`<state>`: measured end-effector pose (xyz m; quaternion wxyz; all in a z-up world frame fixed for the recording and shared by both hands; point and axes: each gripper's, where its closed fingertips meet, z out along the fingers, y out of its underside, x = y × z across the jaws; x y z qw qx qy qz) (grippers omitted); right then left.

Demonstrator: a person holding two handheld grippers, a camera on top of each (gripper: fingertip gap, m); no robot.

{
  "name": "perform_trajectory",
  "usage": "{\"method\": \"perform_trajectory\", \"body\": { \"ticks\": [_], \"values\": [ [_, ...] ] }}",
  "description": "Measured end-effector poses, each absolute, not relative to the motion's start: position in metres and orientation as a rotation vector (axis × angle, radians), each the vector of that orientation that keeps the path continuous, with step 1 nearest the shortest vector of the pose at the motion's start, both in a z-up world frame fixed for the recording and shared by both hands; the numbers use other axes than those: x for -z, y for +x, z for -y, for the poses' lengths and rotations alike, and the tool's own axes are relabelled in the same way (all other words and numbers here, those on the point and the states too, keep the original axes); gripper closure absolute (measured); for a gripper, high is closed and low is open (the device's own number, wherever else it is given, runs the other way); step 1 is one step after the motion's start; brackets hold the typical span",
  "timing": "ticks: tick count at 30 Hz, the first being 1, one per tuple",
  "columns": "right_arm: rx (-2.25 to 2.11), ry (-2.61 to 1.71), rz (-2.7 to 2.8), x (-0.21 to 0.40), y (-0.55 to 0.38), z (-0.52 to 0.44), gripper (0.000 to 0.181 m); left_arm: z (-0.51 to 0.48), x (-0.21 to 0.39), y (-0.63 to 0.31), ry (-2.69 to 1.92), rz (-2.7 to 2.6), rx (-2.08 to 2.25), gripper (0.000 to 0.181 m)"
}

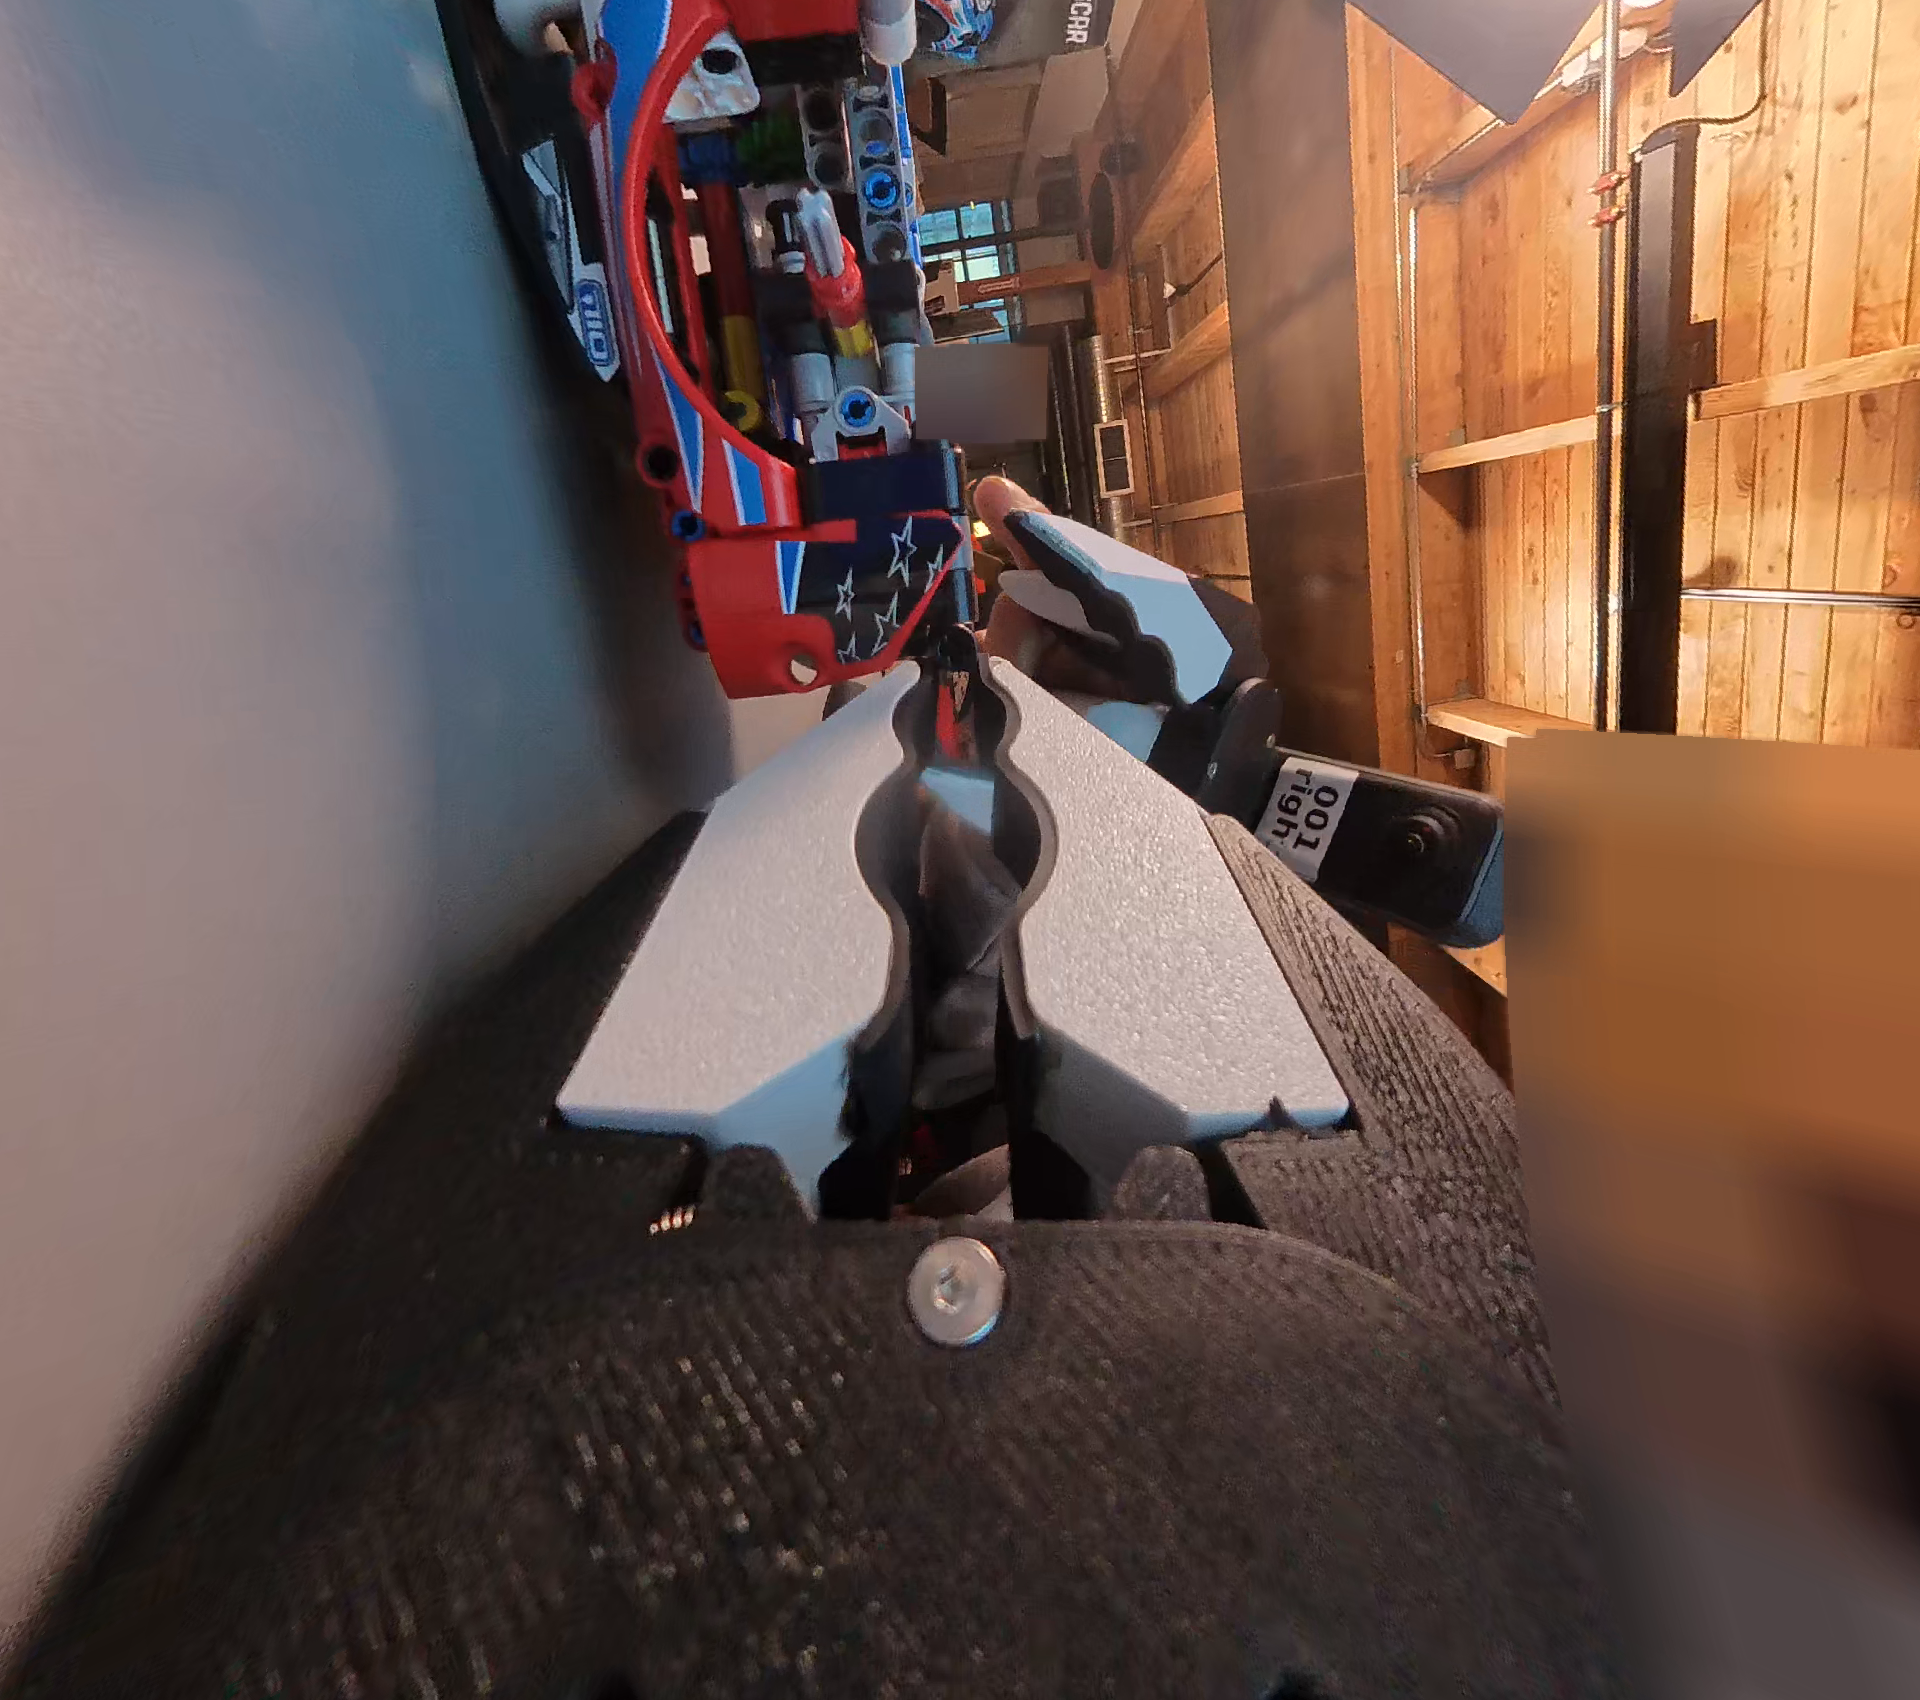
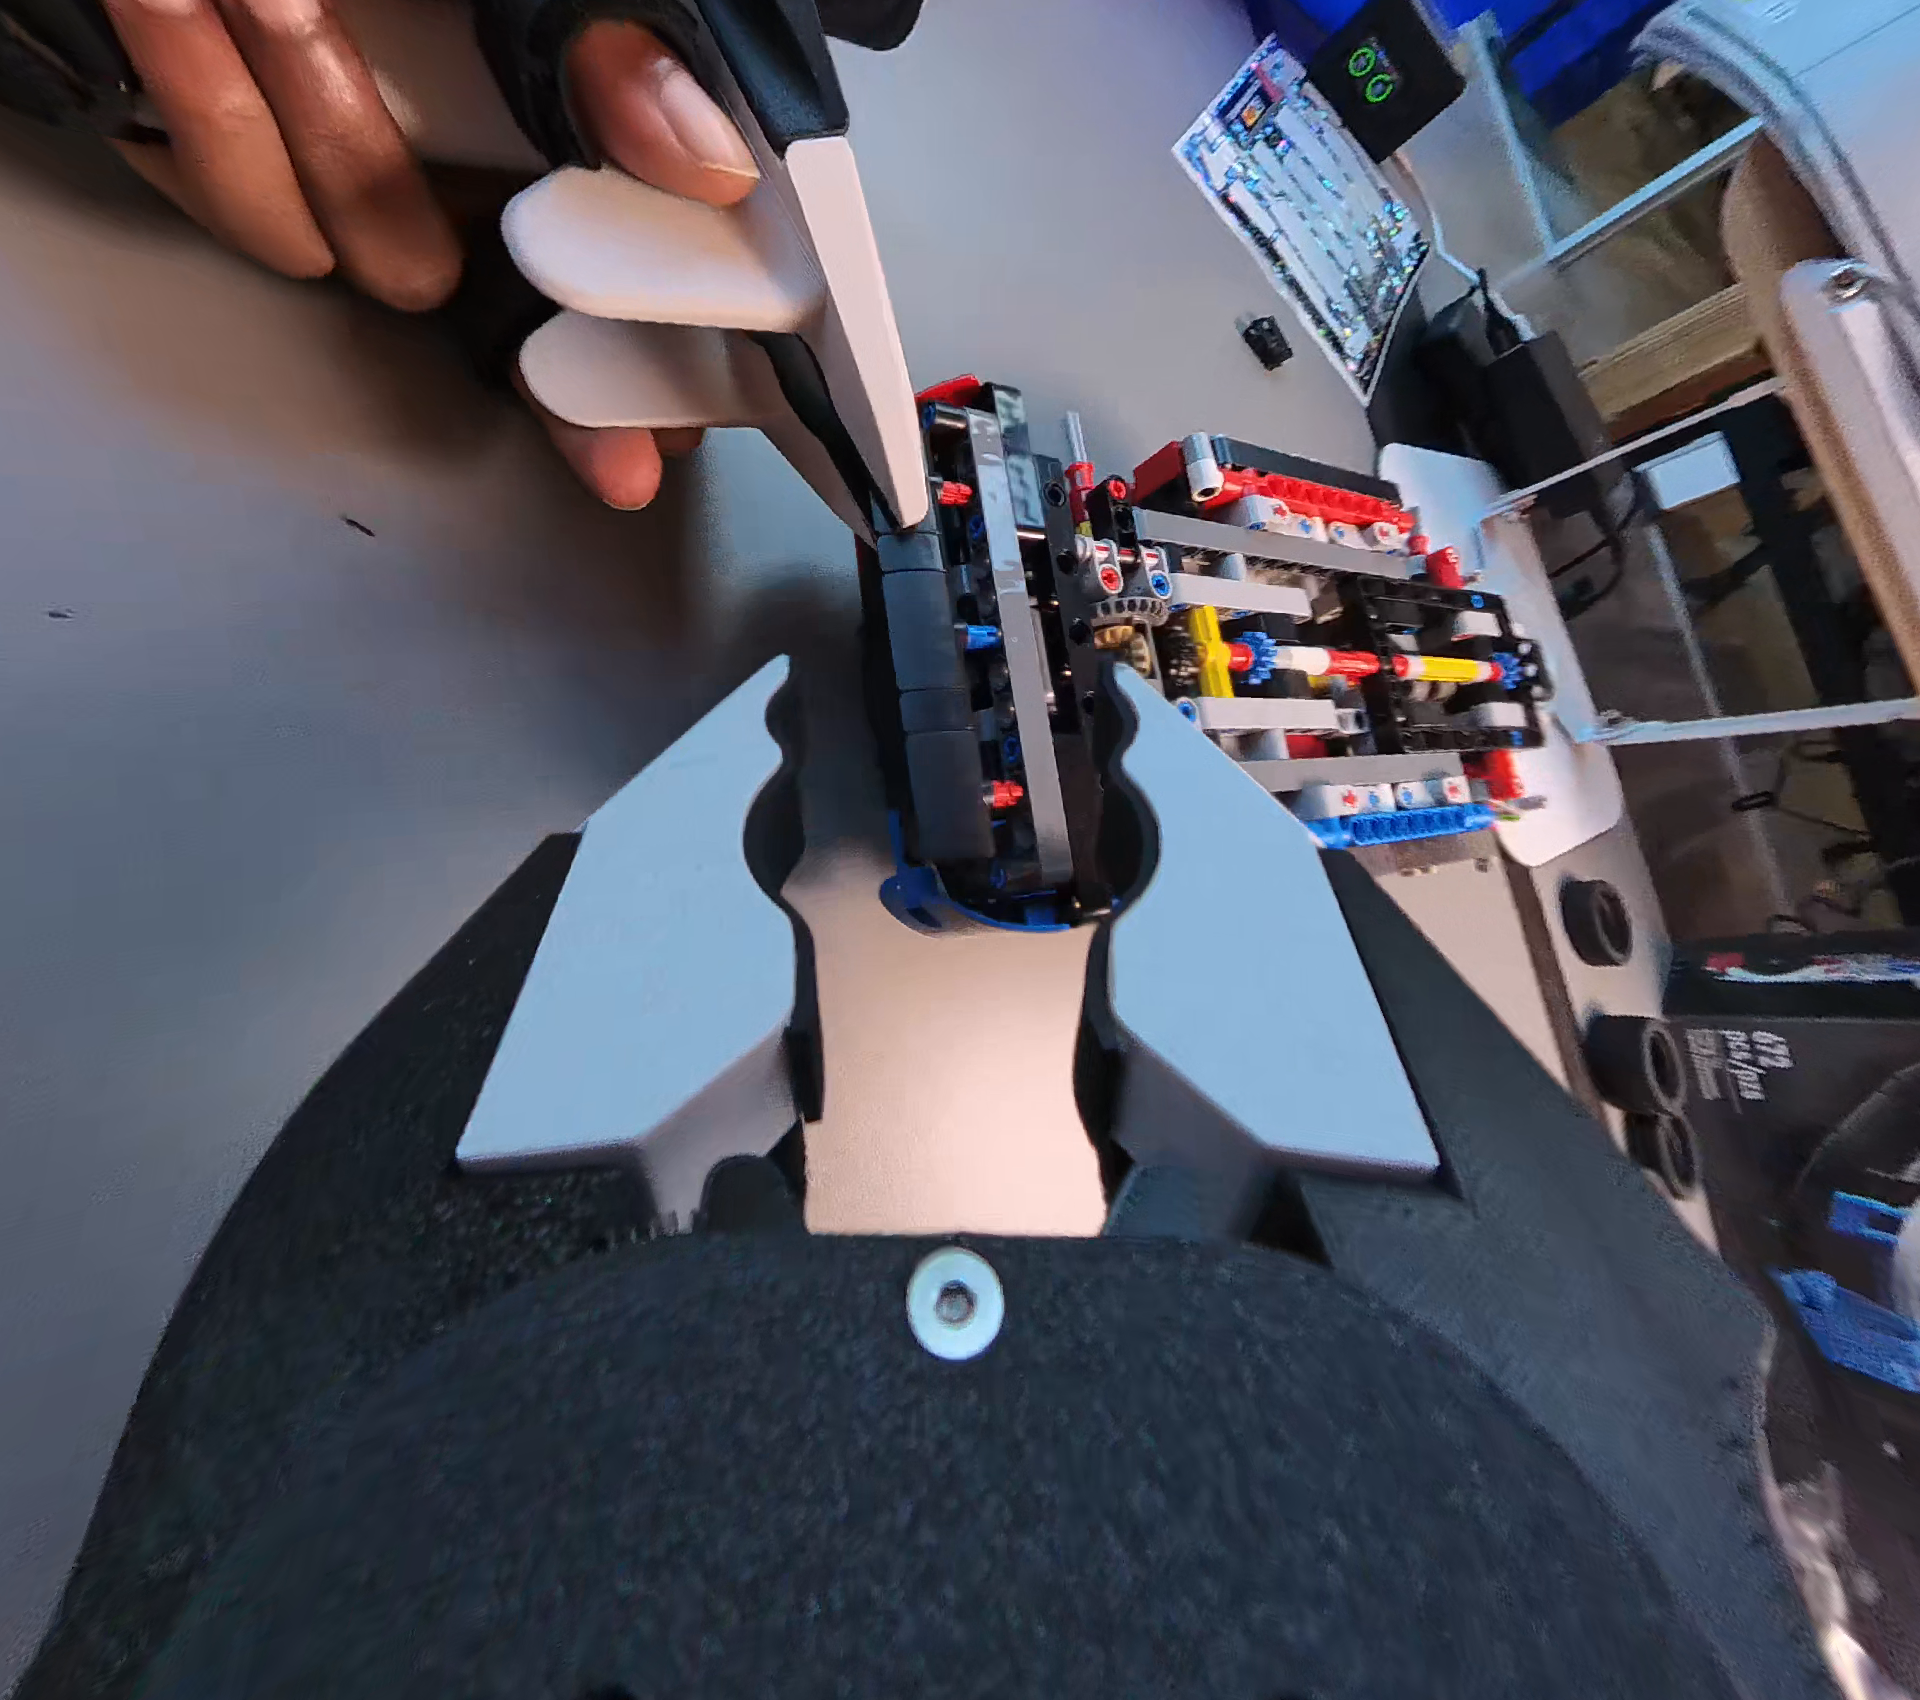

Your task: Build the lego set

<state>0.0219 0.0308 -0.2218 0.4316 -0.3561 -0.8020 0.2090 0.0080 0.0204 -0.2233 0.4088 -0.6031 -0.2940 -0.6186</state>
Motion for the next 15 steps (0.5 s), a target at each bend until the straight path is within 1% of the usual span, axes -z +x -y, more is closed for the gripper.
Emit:
{"method": "perform_trajectory", "body": {
  "ticks": [5,10,12,15],
  "values": [
    [-0.577,-0.927,2.071,0.225,0.010,-0.031,0.125,-0.022,0.223,0.007,-1.513,0.752,1.559,0.177],
    [-0.629,-0.977,2.149,0.227,-0.002,-0.035,0.105,-0.022,0.225,0.006,-1.511,0.759,1.559,0.177],
    [-0.647,-0.989,2.205,0.230,-0.004,-0.035,0.105,-0.022,0.225,0.005,-1.510,0.760,1.561,0.177],
    [-0.664,-0.983,2.248,0.234,-0.009,-0.035,0.114,-0.023,0.226,0.004,-1.510,0.770,1.557,0.177]
  ]
}}
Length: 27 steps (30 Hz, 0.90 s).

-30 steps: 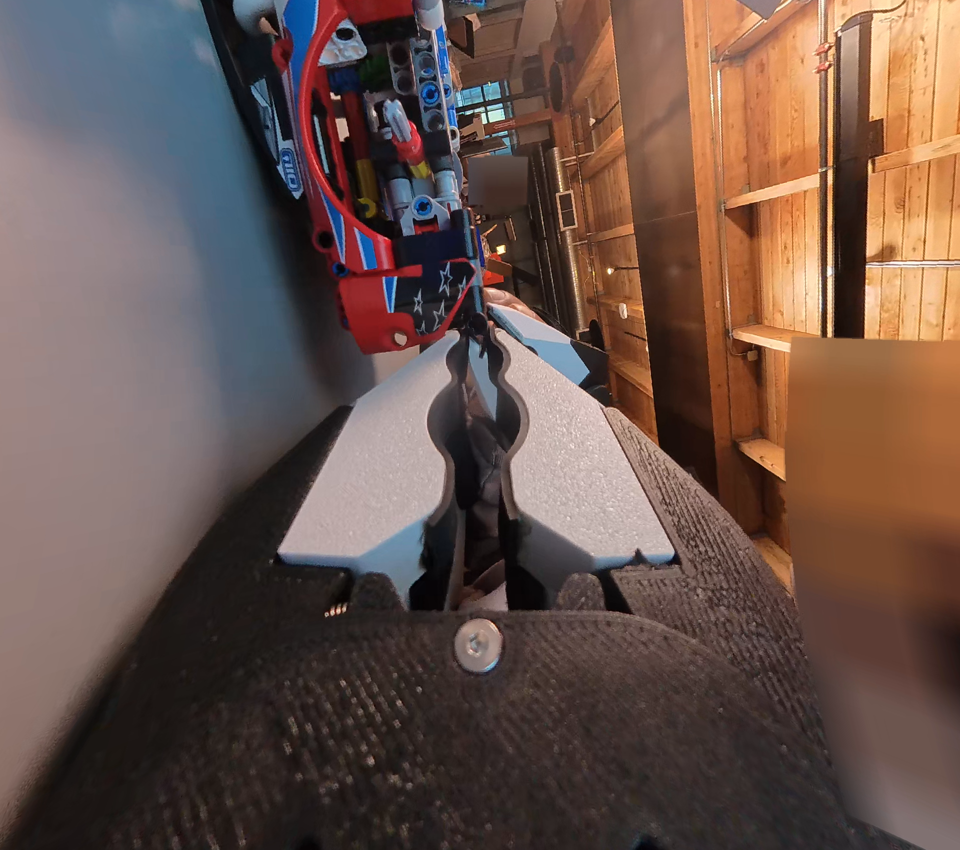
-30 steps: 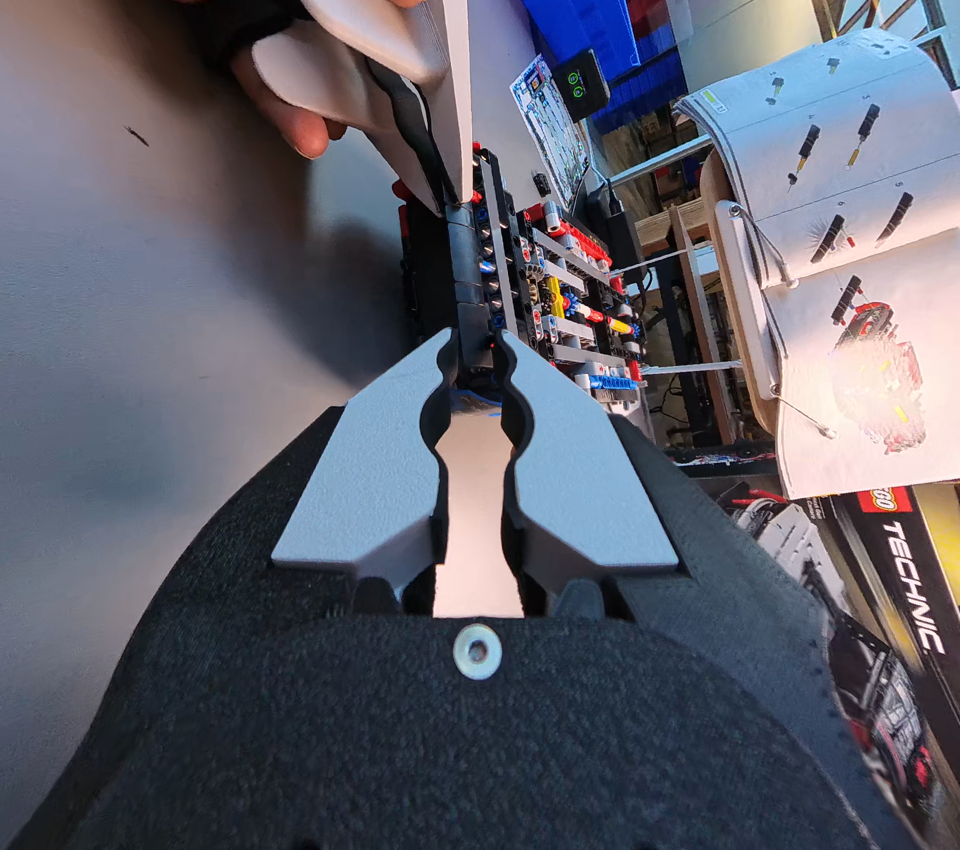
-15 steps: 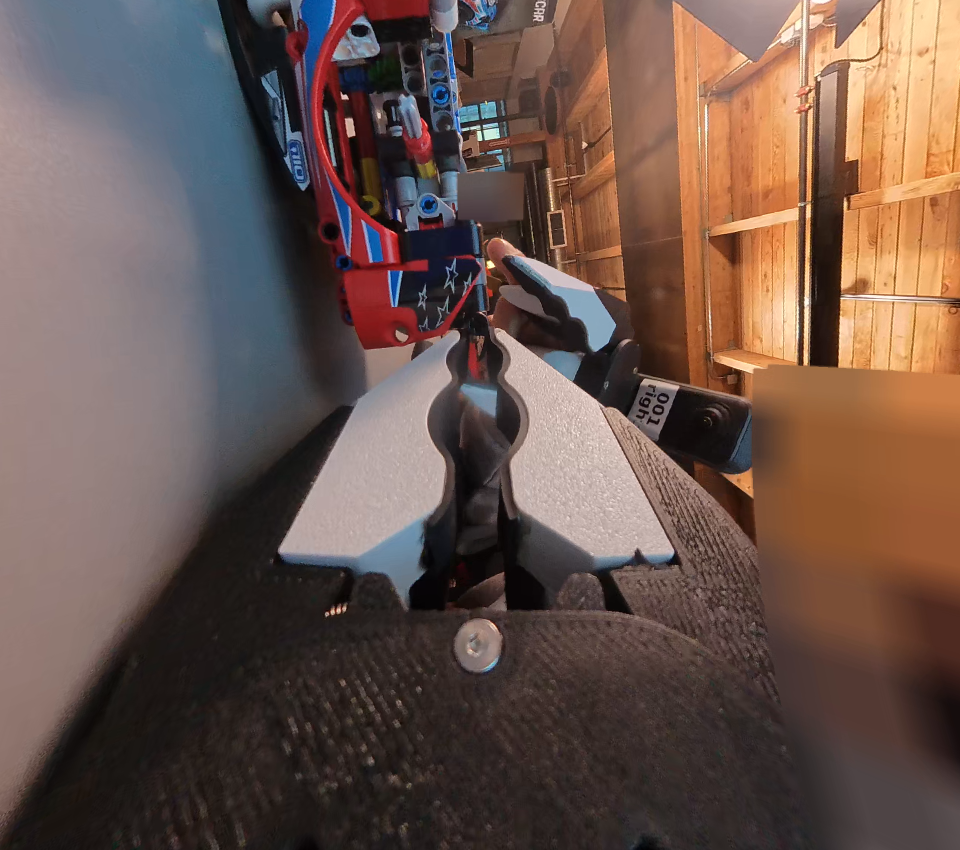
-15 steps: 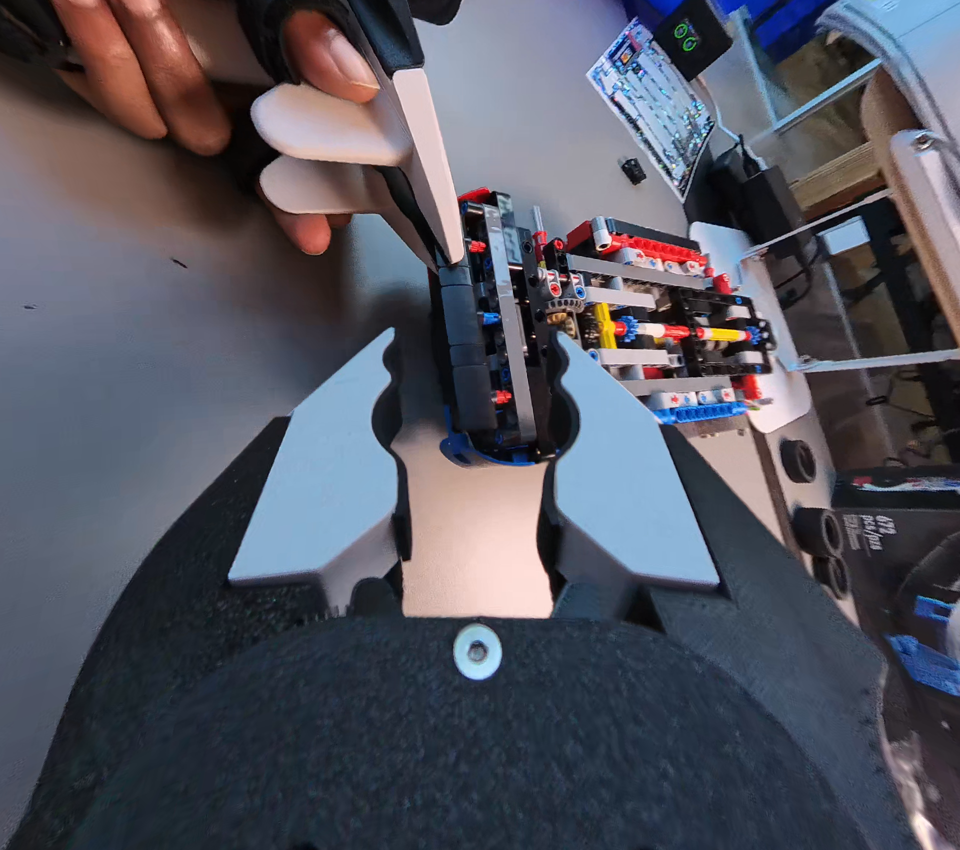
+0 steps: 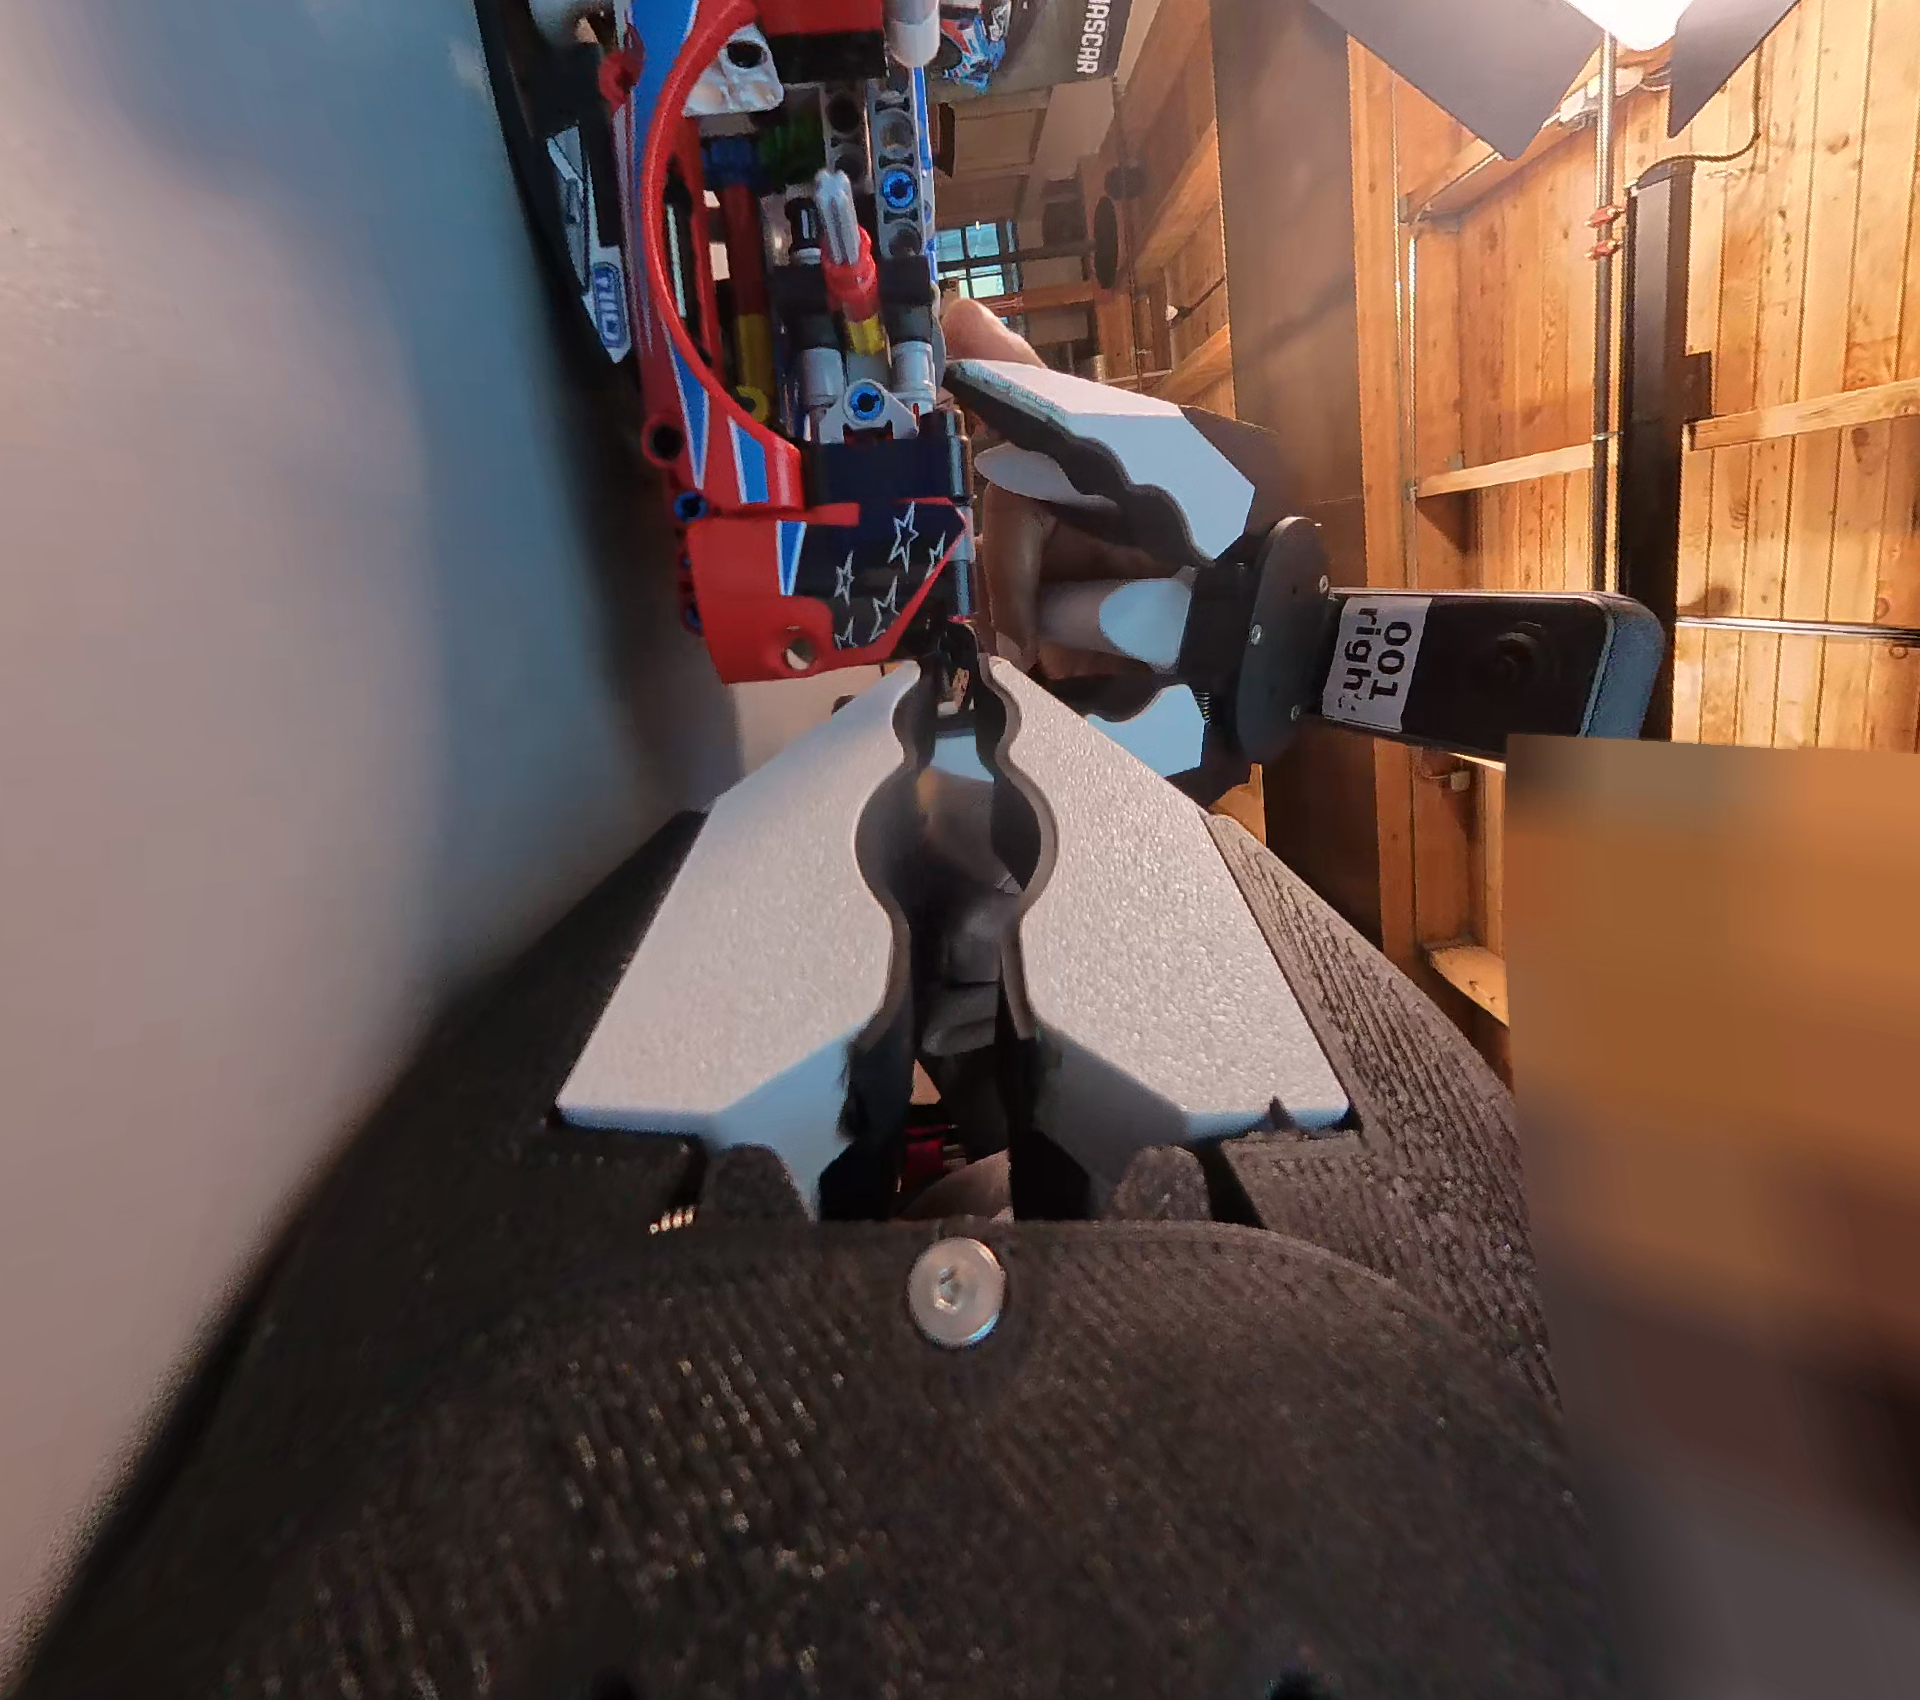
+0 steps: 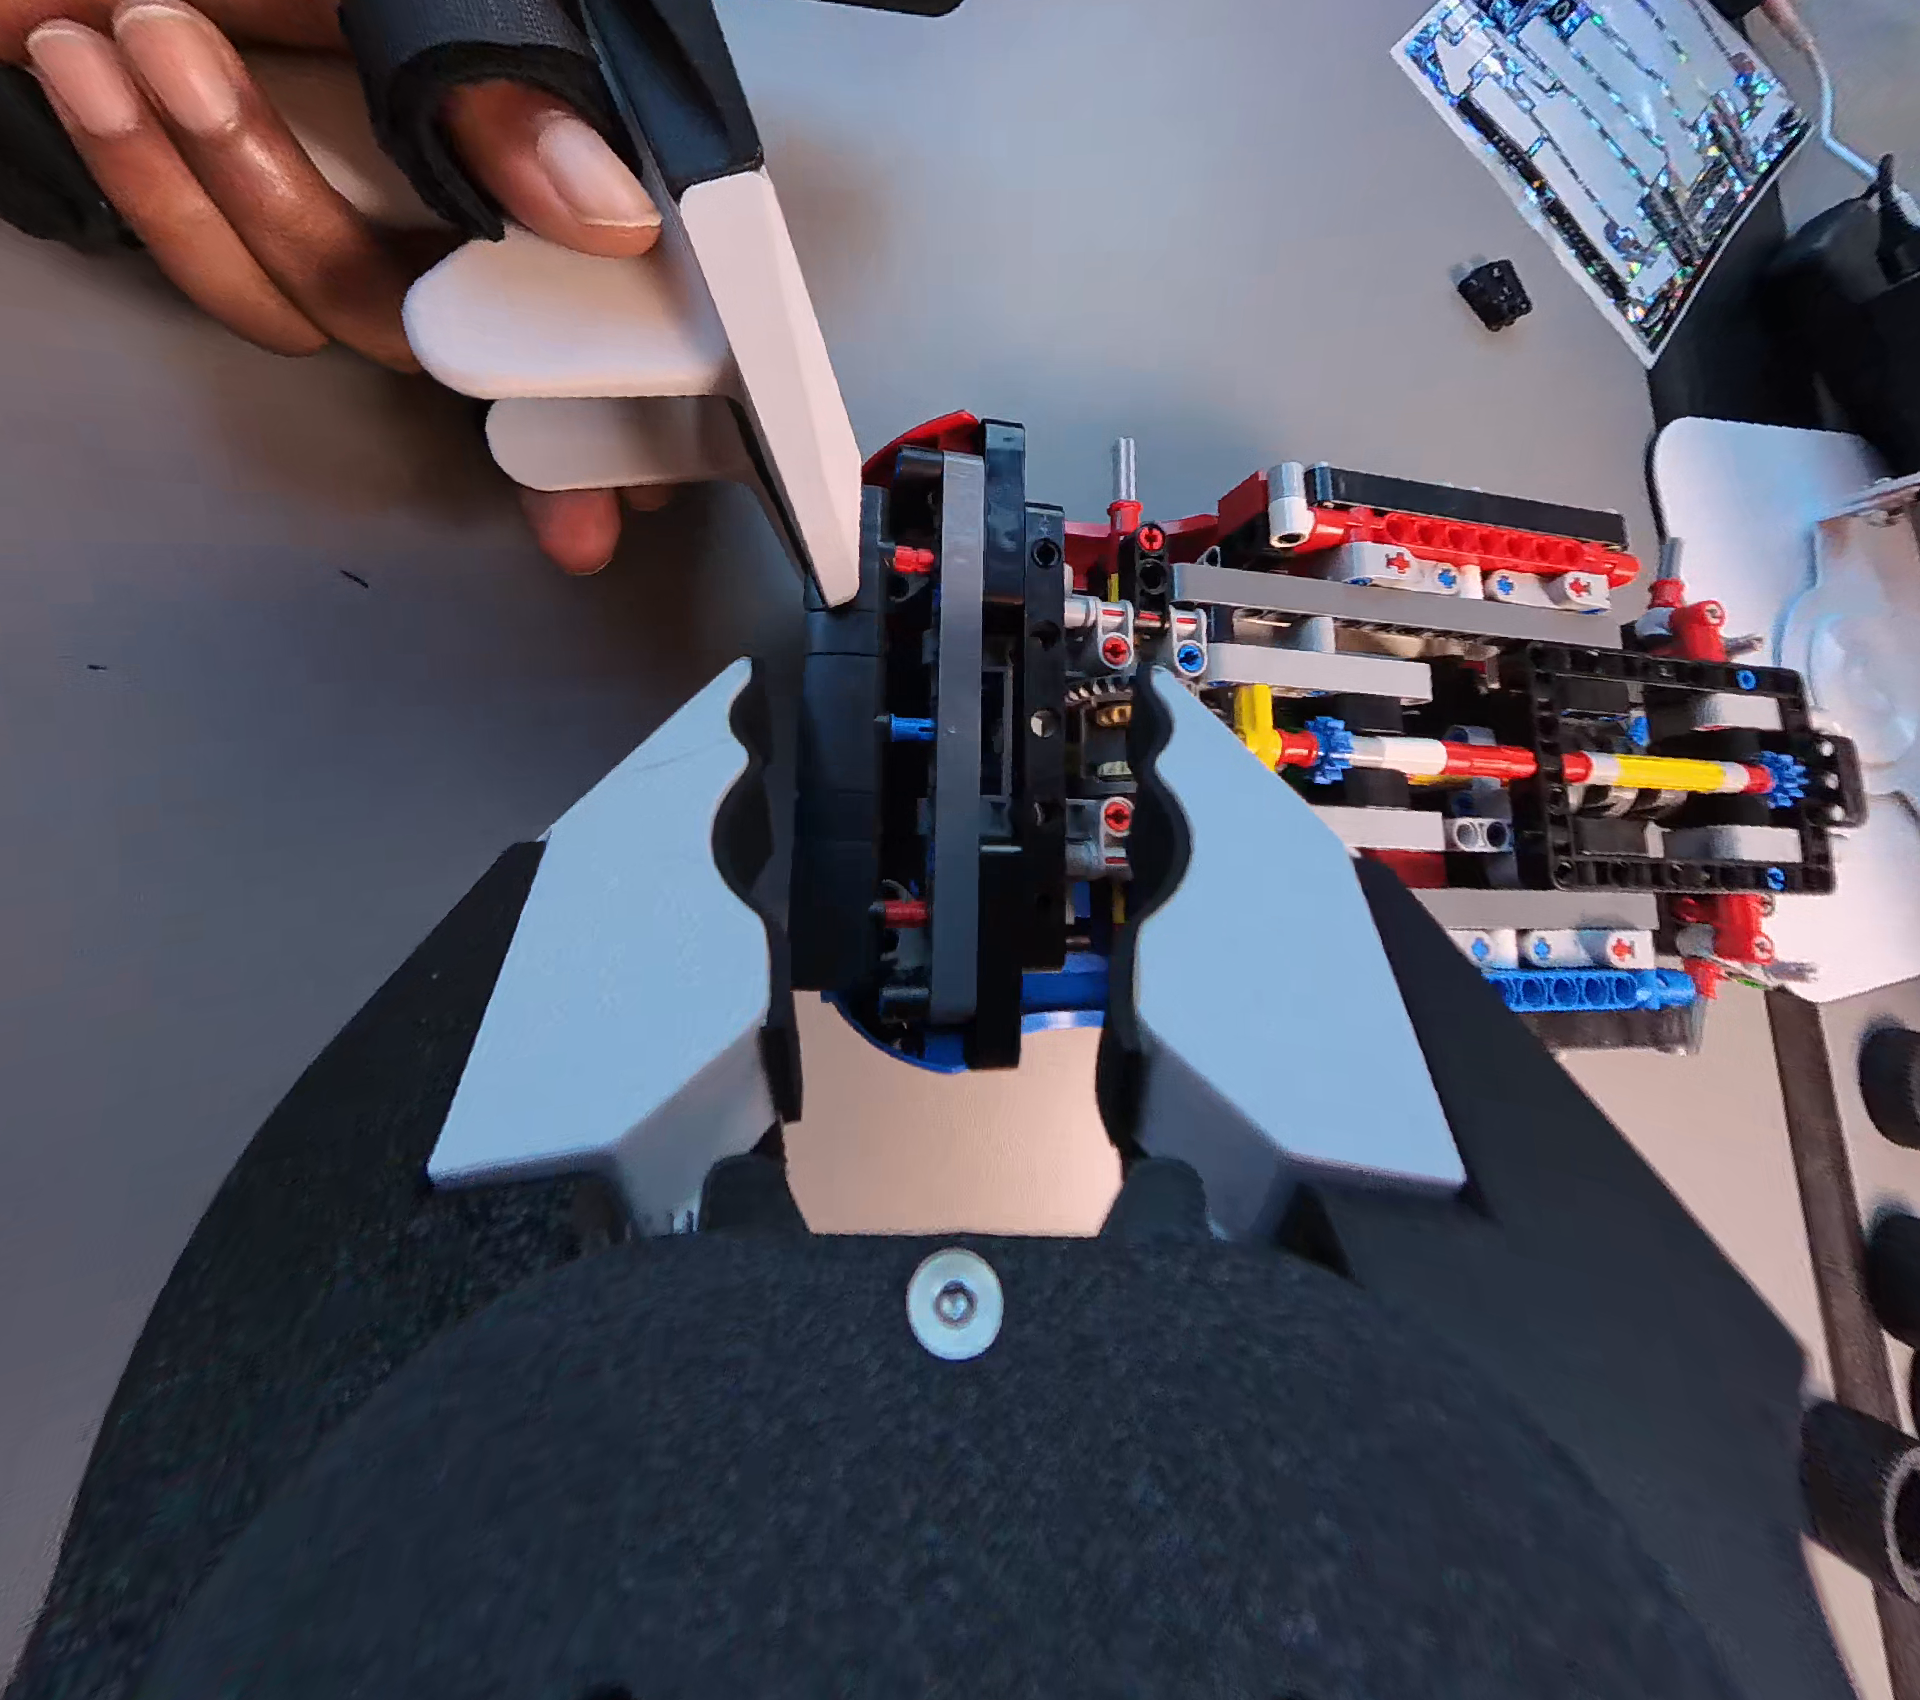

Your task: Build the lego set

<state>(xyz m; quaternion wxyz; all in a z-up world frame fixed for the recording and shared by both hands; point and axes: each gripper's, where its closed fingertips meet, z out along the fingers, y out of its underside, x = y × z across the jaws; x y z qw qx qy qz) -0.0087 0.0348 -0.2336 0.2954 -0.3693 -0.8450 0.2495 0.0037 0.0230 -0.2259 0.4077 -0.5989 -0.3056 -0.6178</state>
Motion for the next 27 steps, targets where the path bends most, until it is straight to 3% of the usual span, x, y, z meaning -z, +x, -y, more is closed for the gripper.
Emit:
{"method": "perform_trajectory", "body": {
  "ticks": [6,27],
  "values": [
    [-0.713,-0.960,2.290,0.2364,-0.0084,-0.0321,0.132,-0.0242,0.2285,0.0005,-1.506,0.793,1.563,0.177],
    [-0.723,-0.943,2.353,0.2393,-0.0055,-0.0360,0.130,-0.0256,0.2285,-0.0013,-1.493,0.801,1.569,0.177]
  ]
}}
